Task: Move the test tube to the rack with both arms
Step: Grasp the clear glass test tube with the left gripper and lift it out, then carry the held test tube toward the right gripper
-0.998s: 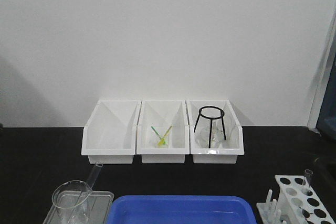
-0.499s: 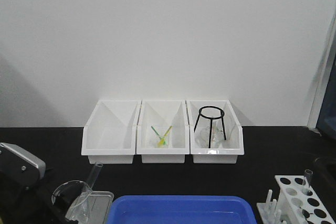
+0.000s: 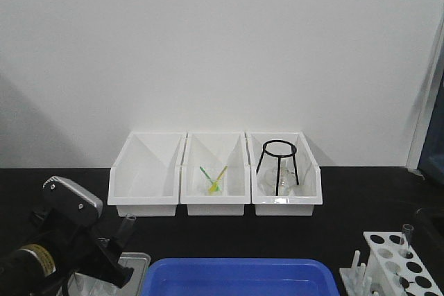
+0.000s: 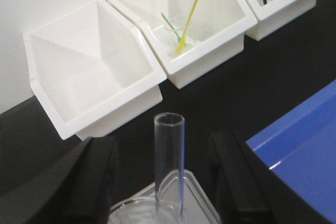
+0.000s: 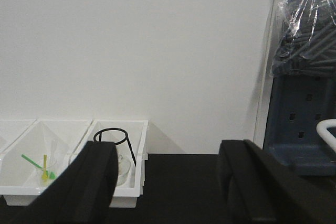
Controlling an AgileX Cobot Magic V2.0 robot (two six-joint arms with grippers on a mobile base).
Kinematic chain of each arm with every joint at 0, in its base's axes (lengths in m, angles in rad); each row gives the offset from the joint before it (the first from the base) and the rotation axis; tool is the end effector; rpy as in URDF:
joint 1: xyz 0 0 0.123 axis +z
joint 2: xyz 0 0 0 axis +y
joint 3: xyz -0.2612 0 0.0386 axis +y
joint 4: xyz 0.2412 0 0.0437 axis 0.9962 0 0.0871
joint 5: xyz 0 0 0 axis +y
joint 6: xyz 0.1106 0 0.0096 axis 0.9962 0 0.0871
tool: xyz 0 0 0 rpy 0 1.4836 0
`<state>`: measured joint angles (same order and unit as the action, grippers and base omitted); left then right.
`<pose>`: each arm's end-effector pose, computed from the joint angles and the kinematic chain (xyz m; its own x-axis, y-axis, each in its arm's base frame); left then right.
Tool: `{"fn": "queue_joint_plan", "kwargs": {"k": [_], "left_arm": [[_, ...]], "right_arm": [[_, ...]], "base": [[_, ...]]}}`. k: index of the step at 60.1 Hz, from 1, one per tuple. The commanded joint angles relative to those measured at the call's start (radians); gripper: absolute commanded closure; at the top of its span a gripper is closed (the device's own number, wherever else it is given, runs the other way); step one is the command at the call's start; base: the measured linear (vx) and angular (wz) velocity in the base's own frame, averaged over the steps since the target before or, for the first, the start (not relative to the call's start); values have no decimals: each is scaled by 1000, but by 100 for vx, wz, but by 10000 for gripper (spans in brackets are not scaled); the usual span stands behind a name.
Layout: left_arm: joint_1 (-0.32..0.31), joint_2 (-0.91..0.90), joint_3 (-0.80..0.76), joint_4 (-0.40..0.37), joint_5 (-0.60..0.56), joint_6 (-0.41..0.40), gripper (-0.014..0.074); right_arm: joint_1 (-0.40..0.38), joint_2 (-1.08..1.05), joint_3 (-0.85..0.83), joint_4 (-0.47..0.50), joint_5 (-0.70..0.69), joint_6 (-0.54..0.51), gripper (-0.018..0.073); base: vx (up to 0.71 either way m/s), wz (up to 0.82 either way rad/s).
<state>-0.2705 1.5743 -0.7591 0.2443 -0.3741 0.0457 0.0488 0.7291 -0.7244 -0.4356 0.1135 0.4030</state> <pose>0.3250 -0.1003 0.1990 -0.2369 0.3451 -0.9082 0.4256 0.8772 0.2223 0.1832 0.0036 0.3660 -0.0204 -0.0311 -0.9993 -0.0016 0.9995 -0.0311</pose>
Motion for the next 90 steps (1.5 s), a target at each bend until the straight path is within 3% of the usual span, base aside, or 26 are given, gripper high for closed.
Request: {"fn": "queue_joint_plan", "kwargs": {"k": [1, 24, 48, 55, 77, 90], "left_arm": [[-5, 0, -66, -19, -23, 2, 106], [-5, 79, -84, 7, -116, 28, 106], [-7, 134, -172, 6, -56, 17, 128], [-7, 134, -172, 6, -45, 18, 202], [-7, 131, -172, 6, -50, 18, 607], [-7, 0, -172, 6, -48, 18, 605]], "right_arm": [[-1, 4, -35, -15, -72, -4, 99], [-1, 4, -35, -15, -73, -4, 99], [-1, 4, -35, -15, -72, -4, 99], [-1, 4, -35, -15, -72, -4, 99], [-1, 4, -35, -15, -72, -4, 99], [-1, 4, -35, -15, -73, -4, 99]], "base": [[0, 0], [0, 0], [0, 0], [0, 0], [0, 0], [0, 0]]}}
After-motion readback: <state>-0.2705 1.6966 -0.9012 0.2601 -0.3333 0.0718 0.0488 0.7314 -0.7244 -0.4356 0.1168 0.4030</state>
